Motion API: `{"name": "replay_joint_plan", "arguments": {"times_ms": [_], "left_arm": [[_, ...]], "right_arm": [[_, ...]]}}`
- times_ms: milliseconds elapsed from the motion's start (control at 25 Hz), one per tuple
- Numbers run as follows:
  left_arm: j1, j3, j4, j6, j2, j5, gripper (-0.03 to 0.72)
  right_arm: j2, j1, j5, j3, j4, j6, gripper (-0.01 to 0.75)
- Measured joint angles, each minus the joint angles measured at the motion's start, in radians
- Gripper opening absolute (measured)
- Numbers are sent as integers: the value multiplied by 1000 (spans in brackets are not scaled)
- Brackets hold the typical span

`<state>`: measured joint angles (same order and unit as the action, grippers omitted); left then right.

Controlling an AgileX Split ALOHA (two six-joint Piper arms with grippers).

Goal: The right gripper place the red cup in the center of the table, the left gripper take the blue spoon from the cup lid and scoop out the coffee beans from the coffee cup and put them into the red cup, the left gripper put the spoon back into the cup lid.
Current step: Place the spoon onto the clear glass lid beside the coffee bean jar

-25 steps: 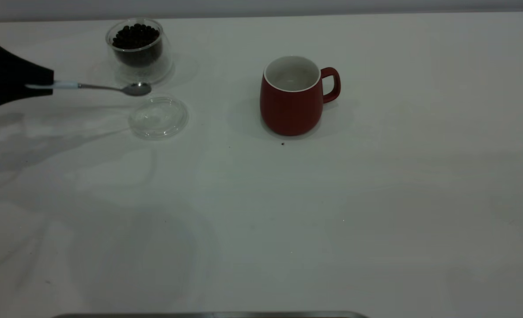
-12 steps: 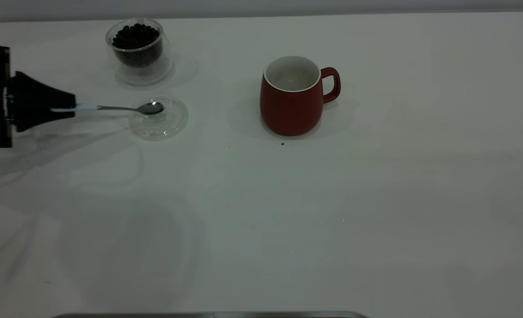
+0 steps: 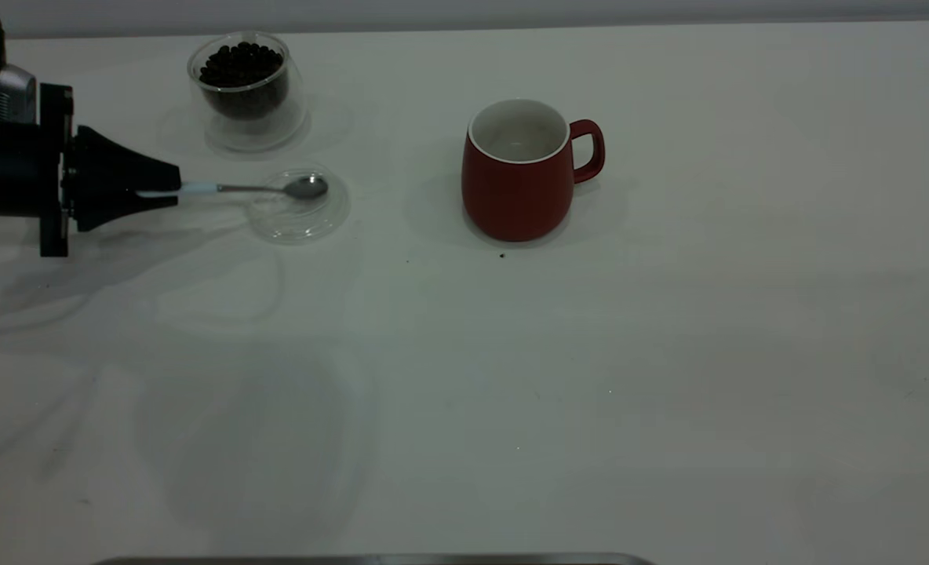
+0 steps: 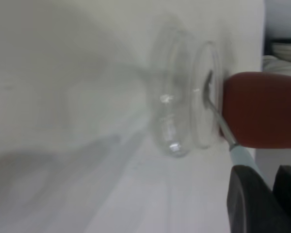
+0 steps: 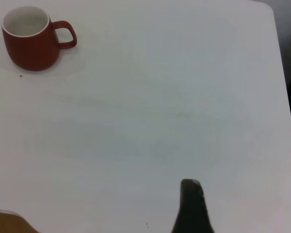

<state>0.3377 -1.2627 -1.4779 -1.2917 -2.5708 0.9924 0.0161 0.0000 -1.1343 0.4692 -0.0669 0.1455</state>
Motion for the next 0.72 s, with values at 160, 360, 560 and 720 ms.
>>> {"name": "replay_joint_plan", "arguments": {"times_ms": [160,360,560,720], "left_arm": [[0,0,0,12,0,-10,123],[-6,0,0,12,0,-30,123],[-49,0,-26,12,0,-53,123],[-70,0,-28,12,0,-60,123]], "right_arm": [[0,0,0,0,0,0,590],[0,0,0,0,0,0,590],[0,0,0,0,0,0,590],[0,0,0,0,0,0,590]]}}
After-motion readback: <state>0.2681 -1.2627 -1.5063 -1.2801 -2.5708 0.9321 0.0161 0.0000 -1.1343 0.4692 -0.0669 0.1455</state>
